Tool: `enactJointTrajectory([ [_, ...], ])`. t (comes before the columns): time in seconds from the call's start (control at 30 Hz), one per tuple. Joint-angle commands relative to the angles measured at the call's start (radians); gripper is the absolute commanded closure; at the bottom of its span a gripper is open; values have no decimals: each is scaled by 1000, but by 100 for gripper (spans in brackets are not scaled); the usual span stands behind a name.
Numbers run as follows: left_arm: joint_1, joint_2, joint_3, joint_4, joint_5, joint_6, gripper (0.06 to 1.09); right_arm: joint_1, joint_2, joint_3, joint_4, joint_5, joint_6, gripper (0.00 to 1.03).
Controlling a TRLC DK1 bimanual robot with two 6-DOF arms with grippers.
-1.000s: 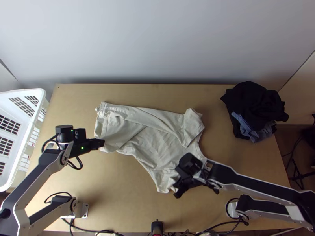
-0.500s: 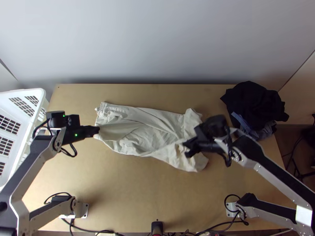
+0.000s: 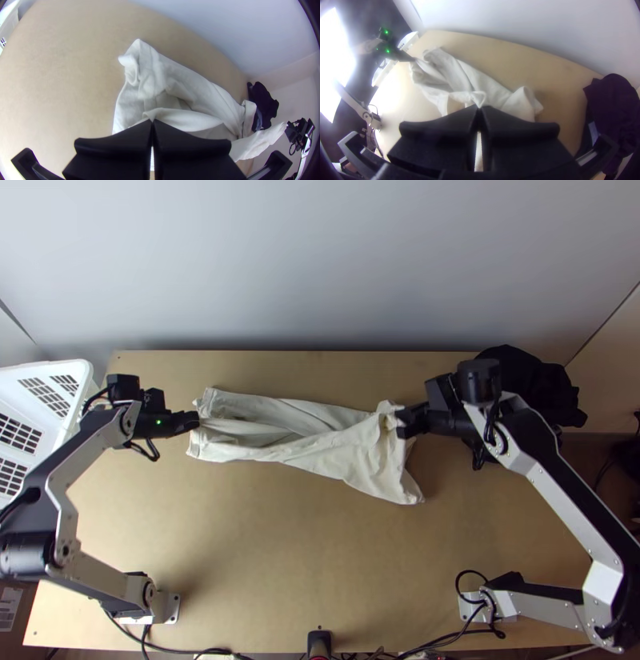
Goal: Fold the t-shirt
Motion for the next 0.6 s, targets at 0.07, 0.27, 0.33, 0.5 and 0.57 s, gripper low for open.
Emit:
enactJointTrajectory([
  [0.07,13,250,172,-16,0,-52,101,-94,154,60,91,-4,-20,100],
  [0.27,2,267,220,-78,5,-49,56,-72,239,2,155,-4,-23,100],
  [0.33,-2,267,237,-129,9,-36,25,-55,263,-27,187,-4,-23,100],
  [0.5,9,236,243,-169,9,-19,15,-32,302,-79,256,-4,-20,100],
  [0.57,16,219,241,-203,9,6,15,-29,311,-85,278,-4,-20,100],
])
